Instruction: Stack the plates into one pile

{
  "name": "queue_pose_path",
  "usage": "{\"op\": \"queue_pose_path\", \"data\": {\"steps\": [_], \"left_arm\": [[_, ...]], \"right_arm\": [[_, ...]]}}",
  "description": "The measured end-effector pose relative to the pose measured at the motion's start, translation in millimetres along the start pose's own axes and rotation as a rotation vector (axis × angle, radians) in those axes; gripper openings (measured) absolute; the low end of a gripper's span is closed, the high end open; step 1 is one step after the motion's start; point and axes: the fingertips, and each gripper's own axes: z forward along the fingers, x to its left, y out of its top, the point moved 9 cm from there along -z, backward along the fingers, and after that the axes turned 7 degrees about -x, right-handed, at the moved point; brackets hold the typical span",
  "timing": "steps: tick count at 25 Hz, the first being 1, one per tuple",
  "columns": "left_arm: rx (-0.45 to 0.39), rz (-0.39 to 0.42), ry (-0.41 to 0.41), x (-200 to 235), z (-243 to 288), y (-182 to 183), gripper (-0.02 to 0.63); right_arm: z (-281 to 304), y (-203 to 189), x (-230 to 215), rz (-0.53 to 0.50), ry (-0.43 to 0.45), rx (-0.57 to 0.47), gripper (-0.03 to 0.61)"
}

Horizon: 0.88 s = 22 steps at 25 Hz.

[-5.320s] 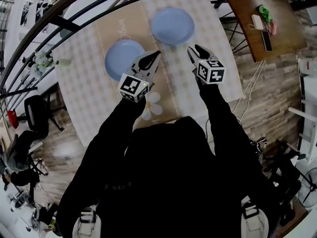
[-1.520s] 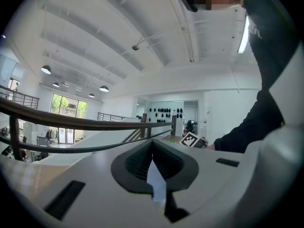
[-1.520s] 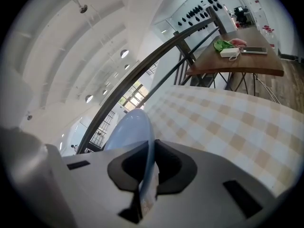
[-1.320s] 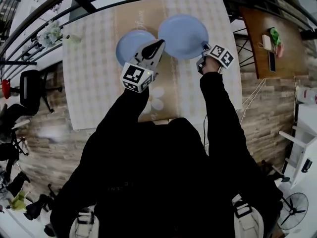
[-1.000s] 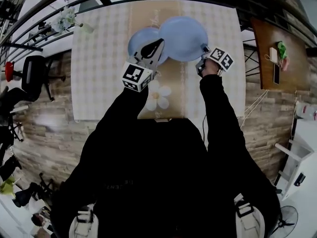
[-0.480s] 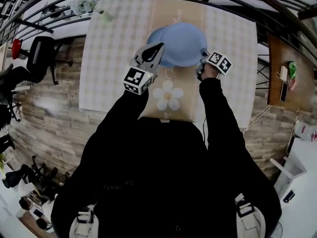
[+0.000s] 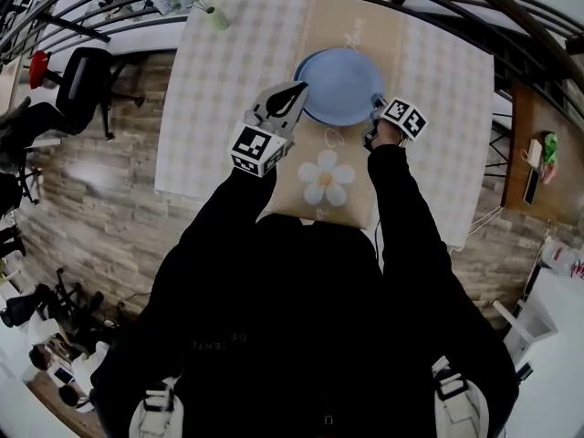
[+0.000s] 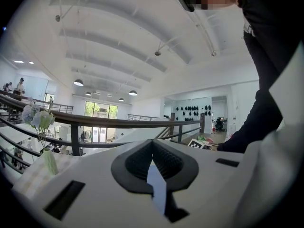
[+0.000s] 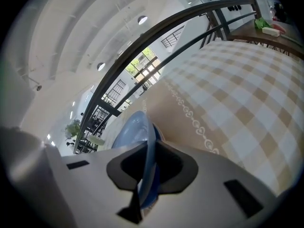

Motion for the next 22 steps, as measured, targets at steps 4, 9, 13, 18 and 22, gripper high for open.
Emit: {"op": "queue_pose_path", "data": {"steps": [4,9,13,18,22], "left_arm": [[0.005,-0.007,0.002,7.6,-4.4,0.4,0.02],[0.005,-0.009,-0.01,12.5,-4.4,-0.6,0.02],[0.002,-0.009,-0.02,16.4,-0.5,-0.9,0.02],[0.003,-0.019,-0.05,13.1,8.0,3.3,0.02],[0.001,-0.013,-0.066,3.7,10.3,8.8,0.02]], "right_arm": [[6.7,-6.9,4.0,-0.019,-0.019,0.015,0.035],[11.1,-7.9,4.3,-0.069,-0.049,0.023,0.035],[11.0,-3.9,8.7,-0.131,-0.055,0.021,0.119],[-3.3,9.0,7.8,-0.15,-0.054,-0.004,0.149],[-20.5,20.0,11.2,-0.179,0.008,-0.017,0.107]]}}
